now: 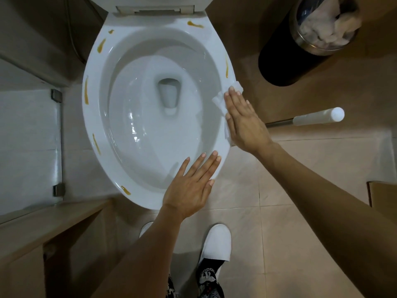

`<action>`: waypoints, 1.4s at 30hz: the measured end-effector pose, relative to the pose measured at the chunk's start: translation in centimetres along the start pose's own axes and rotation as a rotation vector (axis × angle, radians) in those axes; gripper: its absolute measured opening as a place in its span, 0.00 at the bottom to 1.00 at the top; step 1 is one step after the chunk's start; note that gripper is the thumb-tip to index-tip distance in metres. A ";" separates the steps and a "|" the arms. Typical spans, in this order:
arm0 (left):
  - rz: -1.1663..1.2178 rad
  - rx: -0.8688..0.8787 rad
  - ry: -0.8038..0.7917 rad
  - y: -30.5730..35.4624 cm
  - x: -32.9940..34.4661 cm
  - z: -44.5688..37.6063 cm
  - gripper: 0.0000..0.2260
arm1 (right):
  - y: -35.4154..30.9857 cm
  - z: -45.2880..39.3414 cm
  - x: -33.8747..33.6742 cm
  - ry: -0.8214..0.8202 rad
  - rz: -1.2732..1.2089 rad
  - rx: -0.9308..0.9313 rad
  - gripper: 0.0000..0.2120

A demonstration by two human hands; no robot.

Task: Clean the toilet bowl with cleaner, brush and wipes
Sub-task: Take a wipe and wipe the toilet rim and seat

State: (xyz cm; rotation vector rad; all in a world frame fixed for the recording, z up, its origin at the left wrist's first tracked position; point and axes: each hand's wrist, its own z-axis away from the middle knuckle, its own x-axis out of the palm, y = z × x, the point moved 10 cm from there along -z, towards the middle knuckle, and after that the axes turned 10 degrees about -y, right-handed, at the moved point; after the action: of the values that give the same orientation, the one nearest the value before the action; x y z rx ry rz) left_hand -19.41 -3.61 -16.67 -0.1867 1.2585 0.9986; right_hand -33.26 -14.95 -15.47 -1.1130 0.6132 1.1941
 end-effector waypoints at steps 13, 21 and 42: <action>0.006 -0.012 -0.007 0.0 0.1 0.0 0.26 | 1.0 -4.7 -2.2 -0.007 0.063 0.028 0.26; 0.013 -0.006 -0.006 0.1 -0.2 0.0 0.25 | 0.8 -5.4 -2.4 0.009 0.030 0.042 0.26; 0.037 -0.002 -0.035 0.1 -0.2 -0.1 0.26 | 0.9 -4.7 -1.7 -0.016 0.039 -0.003 0.26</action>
State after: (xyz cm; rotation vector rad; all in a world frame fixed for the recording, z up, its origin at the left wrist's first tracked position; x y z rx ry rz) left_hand -19.55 -3.67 -16.47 -0.1476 1.2327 1.0311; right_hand -33.89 -19.93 -16.06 -1.0976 0.6231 1.2363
